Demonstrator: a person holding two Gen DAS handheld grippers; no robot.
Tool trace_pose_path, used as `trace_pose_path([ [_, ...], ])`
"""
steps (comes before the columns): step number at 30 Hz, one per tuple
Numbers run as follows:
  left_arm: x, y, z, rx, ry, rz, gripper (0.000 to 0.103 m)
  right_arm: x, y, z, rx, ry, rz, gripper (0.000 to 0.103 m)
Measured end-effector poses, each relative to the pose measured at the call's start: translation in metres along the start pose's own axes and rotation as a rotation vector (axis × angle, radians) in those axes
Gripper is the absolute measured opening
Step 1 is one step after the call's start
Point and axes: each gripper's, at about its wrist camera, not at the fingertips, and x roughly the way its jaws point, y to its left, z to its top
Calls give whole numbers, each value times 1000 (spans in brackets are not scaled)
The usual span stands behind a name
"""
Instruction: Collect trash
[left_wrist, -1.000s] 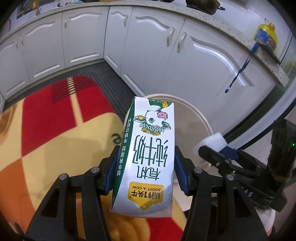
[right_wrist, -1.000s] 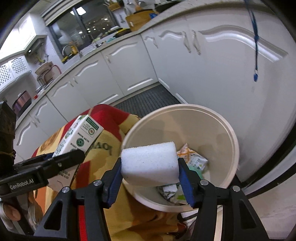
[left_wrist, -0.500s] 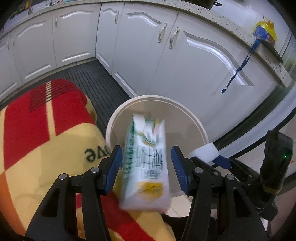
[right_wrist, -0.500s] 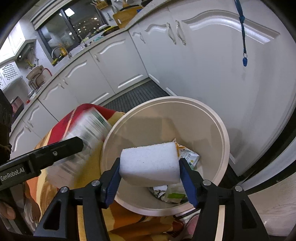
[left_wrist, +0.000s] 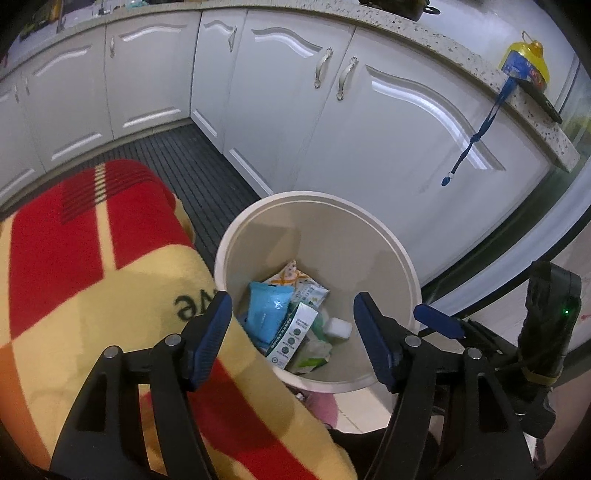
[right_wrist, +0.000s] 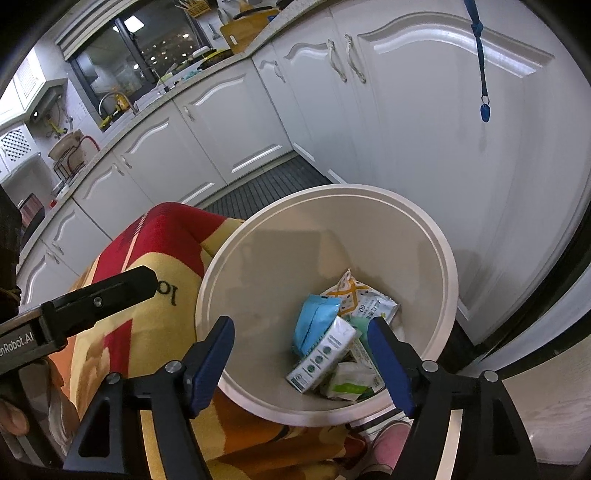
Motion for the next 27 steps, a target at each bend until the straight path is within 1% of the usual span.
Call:
trace_pose_path([
  [10,-28,3,-14,23,-81,66,67,-13,18,-8,-28,-30,-11,73],
  [12,-35,5,-17,22,-100,77,67,-18,22,-10,-33,-44,-16,77],
  [18,-60,12,-27,-13,-178,93,67,-34,37,-14,-55,-93,-42,82],
  [21,-73,15,-30,-13,-204,80,68,-45,44,-13,-57,-124,-51,83],
  [23,-81,16,-32,-18,-220,71,76,-54,50,-13,-67,-153,-57,85],
  [27,-102,13,-39,-8,-278,86,77,-75,63,-13,-92,-215,-76,89],
])
